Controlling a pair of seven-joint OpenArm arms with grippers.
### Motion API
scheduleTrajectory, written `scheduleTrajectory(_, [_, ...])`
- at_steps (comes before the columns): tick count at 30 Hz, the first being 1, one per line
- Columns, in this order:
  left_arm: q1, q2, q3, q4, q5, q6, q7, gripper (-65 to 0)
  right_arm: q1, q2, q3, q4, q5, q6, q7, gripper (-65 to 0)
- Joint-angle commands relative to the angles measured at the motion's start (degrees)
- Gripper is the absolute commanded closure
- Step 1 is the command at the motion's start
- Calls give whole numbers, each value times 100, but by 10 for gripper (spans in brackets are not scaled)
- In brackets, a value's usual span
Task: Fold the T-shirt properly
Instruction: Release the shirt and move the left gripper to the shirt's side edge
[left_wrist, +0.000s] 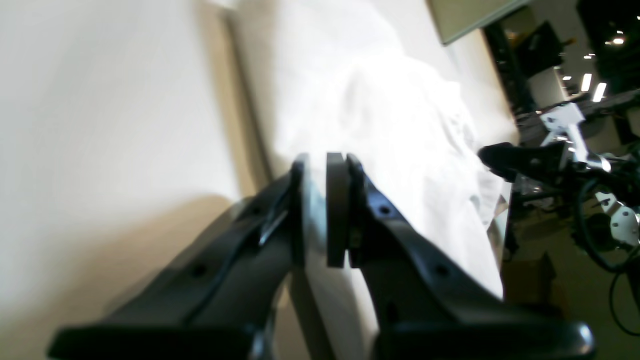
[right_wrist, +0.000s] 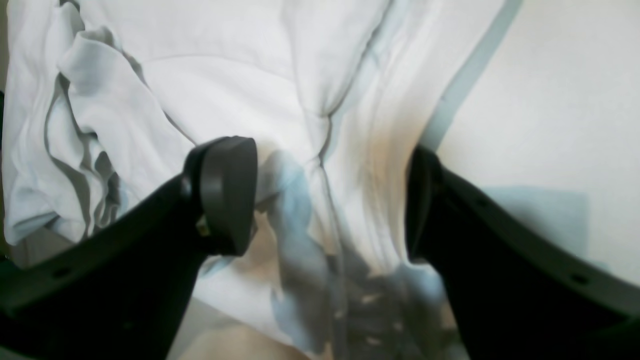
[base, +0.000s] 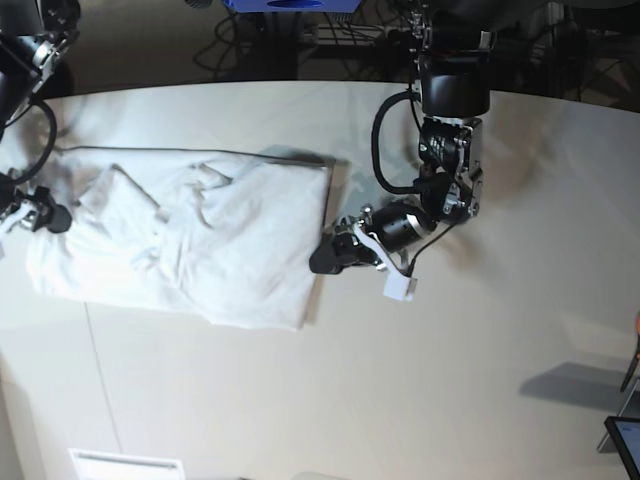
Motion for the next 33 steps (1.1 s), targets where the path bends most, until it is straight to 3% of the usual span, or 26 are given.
scheduleTrajectory(1, [-86, -33, -18, 49, -66, -25, 8, -54, 11, 60, 10, 59, -60, -27, -92, -386])
scheduleTrajectory(3, [-86, -33, -18, 49, -57, -25, 8, -54, 2, 51, 1, 50, -60, -27, -75, -373])
scheduleTrajectory(5, [-86, -42, -9, 58, -57, -25, 8, -54, 2, 51, -8, 50, -60, -27, -66, -310])
scheduleTrajectory(10, [-78, -42, 43, 49, -57, -25, 8, -54, 11, 51, -8, 50, -60, -27, -57, 0])
scheduleTrajectory(20, [-86, 117, 52, 93, -57, -25, 8, -54, -25, 51, -43, 991, -86, -27, -13, 0])
scheduleTrajectory(27, [-148, 380, 61, 49, -57, -25, 8, -54, -139, -142, -43, 1835, -77, -497, -163, -1])
scheduleTrajectory(33, [-280, 521, 70, 32, -48, -25, 8, -54, -367, -344, -342, 2767, -77, -612, -136, -1])
